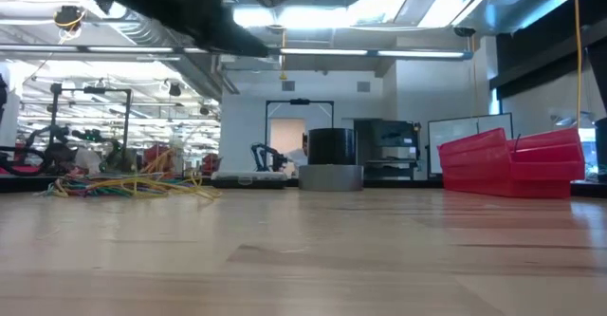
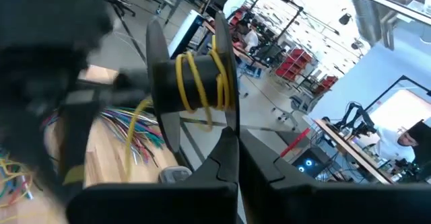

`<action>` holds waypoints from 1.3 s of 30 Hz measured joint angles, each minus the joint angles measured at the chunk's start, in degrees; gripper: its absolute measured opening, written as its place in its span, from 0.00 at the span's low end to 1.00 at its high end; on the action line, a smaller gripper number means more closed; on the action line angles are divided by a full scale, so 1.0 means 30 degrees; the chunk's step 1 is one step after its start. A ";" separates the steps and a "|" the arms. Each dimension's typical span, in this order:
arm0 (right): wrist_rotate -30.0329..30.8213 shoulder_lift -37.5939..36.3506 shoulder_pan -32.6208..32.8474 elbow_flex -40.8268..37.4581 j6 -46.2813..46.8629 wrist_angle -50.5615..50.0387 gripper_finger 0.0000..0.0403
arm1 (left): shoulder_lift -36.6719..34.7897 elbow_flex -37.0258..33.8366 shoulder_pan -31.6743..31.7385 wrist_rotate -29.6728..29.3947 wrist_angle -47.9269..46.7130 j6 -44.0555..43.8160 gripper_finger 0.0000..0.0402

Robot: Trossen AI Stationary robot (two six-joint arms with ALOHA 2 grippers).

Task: Coil cords
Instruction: Uncoil the yellow wire from the spool

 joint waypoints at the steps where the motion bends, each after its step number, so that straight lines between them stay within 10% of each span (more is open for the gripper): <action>1: -0.0028 0.0000 -0.0102 0.0000 0.0035 0.0007 0.00 | 0.0824 0.0000 -0.0074 0.0614 0.1210 0.0156 0.01; 11: -0.0152 0.0007 -0.0174 0.0000 0.0472 -0.0226 0.00 | 0.7127 0.1788 -0.0189 0.1472 0.4452 0.1060 0.01; 19: 0.0506 0.0015 -0.0898 -0.0007 0.0629 -0.2972 0.00 | 0.5554 0.4472 -0.3027 0.2233 0.0122 0.2301 0.01; 30: 0.3634 0.0029 -0.1179 -0.0036 0.0482 -0.5732 0.00 | -0.1580 0.3958 -0.6736 -1.3208 -0.8118 0.0208 0.01; 39: 0.3985 0.0029 -0.1179 -0.0029 0.0142 -0.5185 0.00 | -0.3988 0.0960 -0.3707 -1.4592 -1.2131 -0.3659 0.01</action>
